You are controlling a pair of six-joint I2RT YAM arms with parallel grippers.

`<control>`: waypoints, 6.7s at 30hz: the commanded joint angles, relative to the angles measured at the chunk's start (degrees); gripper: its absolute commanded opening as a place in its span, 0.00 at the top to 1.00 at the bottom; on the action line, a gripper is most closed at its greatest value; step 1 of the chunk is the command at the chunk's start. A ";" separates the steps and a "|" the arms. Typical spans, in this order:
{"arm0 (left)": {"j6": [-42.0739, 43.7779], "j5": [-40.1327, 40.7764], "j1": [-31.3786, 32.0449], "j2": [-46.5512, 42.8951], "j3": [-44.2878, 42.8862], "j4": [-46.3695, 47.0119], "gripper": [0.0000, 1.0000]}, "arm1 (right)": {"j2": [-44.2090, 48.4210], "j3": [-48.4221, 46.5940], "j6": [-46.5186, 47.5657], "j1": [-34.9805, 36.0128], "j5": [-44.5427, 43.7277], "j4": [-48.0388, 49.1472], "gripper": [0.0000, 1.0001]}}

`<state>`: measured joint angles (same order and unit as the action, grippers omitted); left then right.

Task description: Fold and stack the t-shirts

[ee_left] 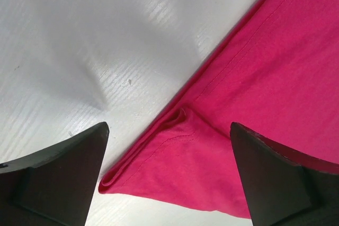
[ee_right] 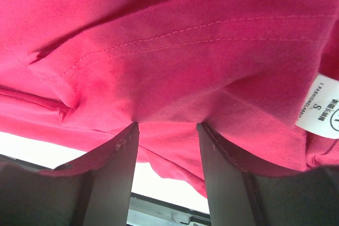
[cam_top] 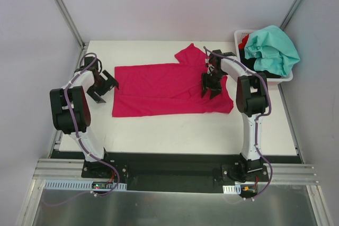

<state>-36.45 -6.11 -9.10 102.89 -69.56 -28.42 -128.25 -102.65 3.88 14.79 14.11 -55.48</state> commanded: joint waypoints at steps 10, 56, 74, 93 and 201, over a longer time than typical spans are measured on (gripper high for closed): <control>3.84 5.23 8.03 -15.52 -7.86 -8.92 0.01 | 8.87 0.43 0.69 0.33 -2.77 -3.23 0.47; -5.13 2.94 13.24 -21.76 25.35 11.47 0.01 | 17.33 23.37 -3.70 -2.66 -21.05 4.33 0.44; -3.37 5.85 9.63 -30.99 25.45 2.77 0.01 | 21.36 24.08 -5.20 -3.10 -23.16 1.00 0.44; -1.08 -4.79 17.54 -19.31 12.86 17.34 0.01 | 26.91 18.36 -0.63 -0.55 -6.29 14.96 0.41; 3.14 26.94 25.36 -6.03 11.01 5.22 0.01 | 18.03 21.51 -2.74 6.30 -12.97 6.35 0.36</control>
<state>-31.94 18.68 14.96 100.99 -61.80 -20.97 -115.35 -83.72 2.52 19.79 2.24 -48.14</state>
